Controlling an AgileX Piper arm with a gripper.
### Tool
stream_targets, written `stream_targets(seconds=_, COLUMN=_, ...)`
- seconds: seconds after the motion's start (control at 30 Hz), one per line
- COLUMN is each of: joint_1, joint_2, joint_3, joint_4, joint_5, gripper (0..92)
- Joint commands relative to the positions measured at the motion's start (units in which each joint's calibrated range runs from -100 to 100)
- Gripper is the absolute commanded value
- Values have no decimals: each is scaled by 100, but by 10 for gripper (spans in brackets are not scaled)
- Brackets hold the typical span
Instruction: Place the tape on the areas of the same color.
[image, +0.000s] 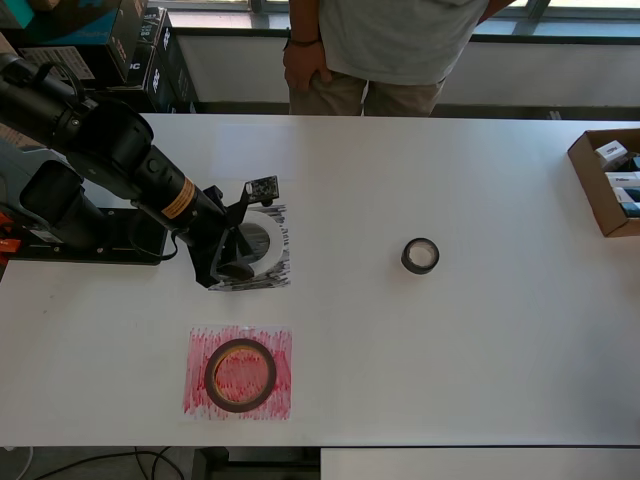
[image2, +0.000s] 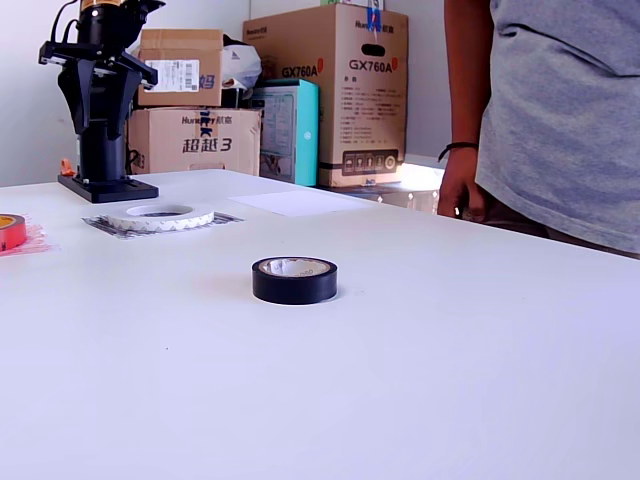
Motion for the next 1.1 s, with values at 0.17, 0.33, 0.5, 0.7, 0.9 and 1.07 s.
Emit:
stream_targets(seconds=0.17, joint_1=176, joint_2=11, joint_3=651, joint_4=-459, joint_5=-86, gripper=488)
stream_targets(seconds=0.33, joint_1=191, joint_2=11, joint_3=988, joint_4=-772, joint_5=-62, gripper=488)
stream_targets(seconds=0.5, joint_1=191, joint_2=199, joint_3=1133, joint_4=-772, joint_5=-37, gripper=488)
stream_targets(seconds=0.7, joint_1=136, joint_2=638, joint_3=1051, joint_4=-772, joint_5=102, gripper=488)
stream_targets(seconds=0.9, joint_1=136, joint_2=872, joint_3=1051, joint_4=-772, joint_5=110, gripper=488)
stream_targets(seconds=1.07, joint_1=152, joint_2=1003, joint_3=1042, joint_4=-772, joint_5=339, gripper=488)
